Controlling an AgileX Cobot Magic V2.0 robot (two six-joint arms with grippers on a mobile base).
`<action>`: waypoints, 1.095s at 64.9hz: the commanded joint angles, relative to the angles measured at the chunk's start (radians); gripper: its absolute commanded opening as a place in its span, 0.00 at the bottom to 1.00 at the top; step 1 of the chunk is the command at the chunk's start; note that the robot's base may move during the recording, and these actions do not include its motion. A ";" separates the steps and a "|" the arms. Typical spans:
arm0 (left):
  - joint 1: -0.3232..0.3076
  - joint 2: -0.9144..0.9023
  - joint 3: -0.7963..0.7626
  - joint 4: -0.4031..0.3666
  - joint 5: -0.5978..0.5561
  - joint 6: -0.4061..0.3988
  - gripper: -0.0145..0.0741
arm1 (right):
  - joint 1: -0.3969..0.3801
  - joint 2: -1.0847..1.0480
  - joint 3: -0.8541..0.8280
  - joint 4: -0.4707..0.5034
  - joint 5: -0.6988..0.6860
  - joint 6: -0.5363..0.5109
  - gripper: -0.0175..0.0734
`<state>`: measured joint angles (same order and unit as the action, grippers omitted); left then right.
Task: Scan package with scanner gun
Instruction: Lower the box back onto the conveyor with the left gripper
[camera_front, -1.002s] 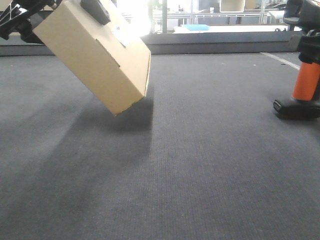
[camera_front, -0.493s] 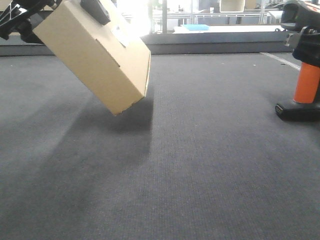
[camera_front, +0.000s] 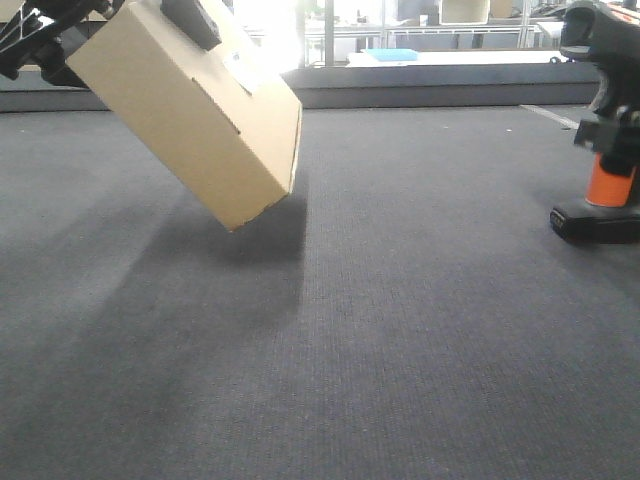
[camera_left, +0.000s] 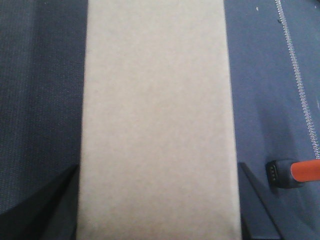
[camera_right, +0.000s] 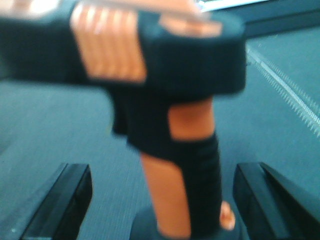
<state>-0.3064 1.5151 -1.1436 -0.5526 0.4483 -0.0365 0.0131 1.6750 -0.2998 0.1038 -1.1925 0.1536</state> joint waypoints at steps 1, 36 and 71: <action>-0.008 -0.004 -0.001 -0.013 -0.018 -0.001 0.17 | -0.001 -0.023 0.029 -0.031 -0.029 0.000 0.72; 0.078 -0.045 -0.007 0.125 0.111 -0.001 0.17 | -0.001 -0.491 0.141 -0.031 0.407 0.000 0.36; 0.329 -0.131 -0.007 0.465 0.271 0.112 0.17 | -0.001 -1.091 0.139 -0.031 0.853 0.000 0.02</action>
<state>0.0026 1.3970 -1.1436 -0.1395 0.7243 0.0562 0.0131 0.6503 -0.1665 0.0760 -0.3934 0.1554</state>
